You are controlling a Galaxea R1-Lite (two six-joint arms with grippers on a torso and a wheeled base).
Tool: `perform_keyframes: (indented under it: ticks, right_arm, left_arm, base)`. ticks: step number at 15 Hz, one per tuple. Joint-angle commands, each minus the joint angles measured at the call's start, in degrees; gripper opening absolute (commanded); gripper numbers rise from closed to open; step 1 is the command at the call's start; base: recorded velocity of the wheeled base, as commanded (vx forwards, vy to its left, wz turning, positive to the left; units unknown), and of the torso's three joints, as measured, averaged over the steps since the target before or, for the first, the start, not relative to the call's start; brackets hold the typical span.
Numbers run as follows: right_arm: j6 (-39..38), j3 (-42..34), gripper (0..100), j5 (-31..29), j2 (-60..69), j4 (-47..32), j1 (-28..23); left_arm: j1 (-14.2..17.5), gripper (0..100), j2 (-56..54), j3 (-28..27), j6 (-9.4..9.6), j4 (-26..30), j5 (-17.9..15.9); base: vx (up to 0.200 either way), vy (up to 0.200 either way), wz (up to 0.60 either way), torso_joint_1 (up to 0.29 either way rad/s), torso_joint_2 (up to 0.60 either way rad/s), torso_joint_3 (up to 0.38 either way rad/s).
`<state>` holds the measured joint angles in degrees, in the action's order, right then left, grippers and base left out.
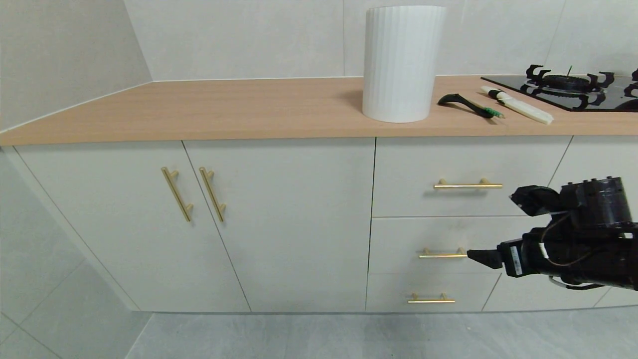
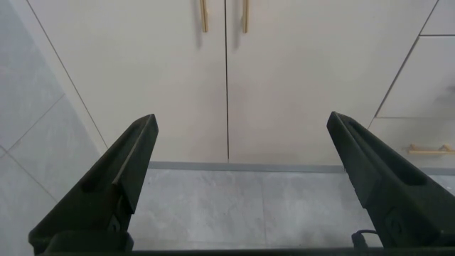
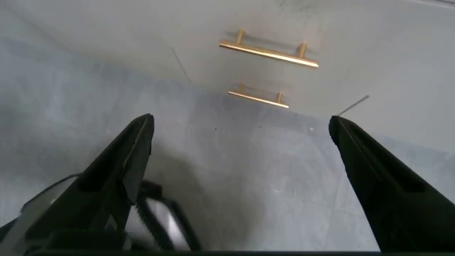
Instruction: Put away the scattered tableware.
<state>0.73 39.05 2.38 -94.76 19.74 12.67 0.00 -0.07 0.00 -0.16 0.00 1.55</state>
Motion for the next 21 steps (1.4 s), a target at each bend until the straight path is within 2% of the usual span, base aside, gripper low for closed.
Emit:
perform_keyframes:
  ticks: [1,3,11,15,21]
  right_arm:
    - [-0.03,3.23,100,-2.47,-12.29,3.99,0.08]
    - [0.06,3.58,100,-2.90,-15.81,7.60,-0.01]
    - [-0.64,3.84,100,-8.00,-31.81,30.19,-1.68]
    - [-5.04,7.45,100,-9.94,-35.06,31.33,-1.77]
    - [-5.21,10.08,100,-10.20,-38.31,31.42,-2.82]
  left_arm:
    - [0.00,100,0.07,0.00,-0.02,0.00,0.03]
    - [0.00,100,0.07,0.00,-0.02,0.00,0.03]
    - [0.00,100,0.07,0.00,-0.02,0.00,0.03]
    - [0.00,100,0.07,0.00,-0.02,0.00,0.03]
    - [0.00,100,0.07,0.00,-0.02,0.00,0.03]
  base:
    - [0.000,0.000,0.00,0.000,0.00,0.000]
    - [0.000,0.000,0.00,0.000,0.00,0.000]
    - [0.000,0.000,0.00,0.000,0.00,0.000]
    - [0.000,0.000,0.00,0.000,0.00,0.000]
    - [0.000,0.000,0.00,0.000,0.00,0.000]
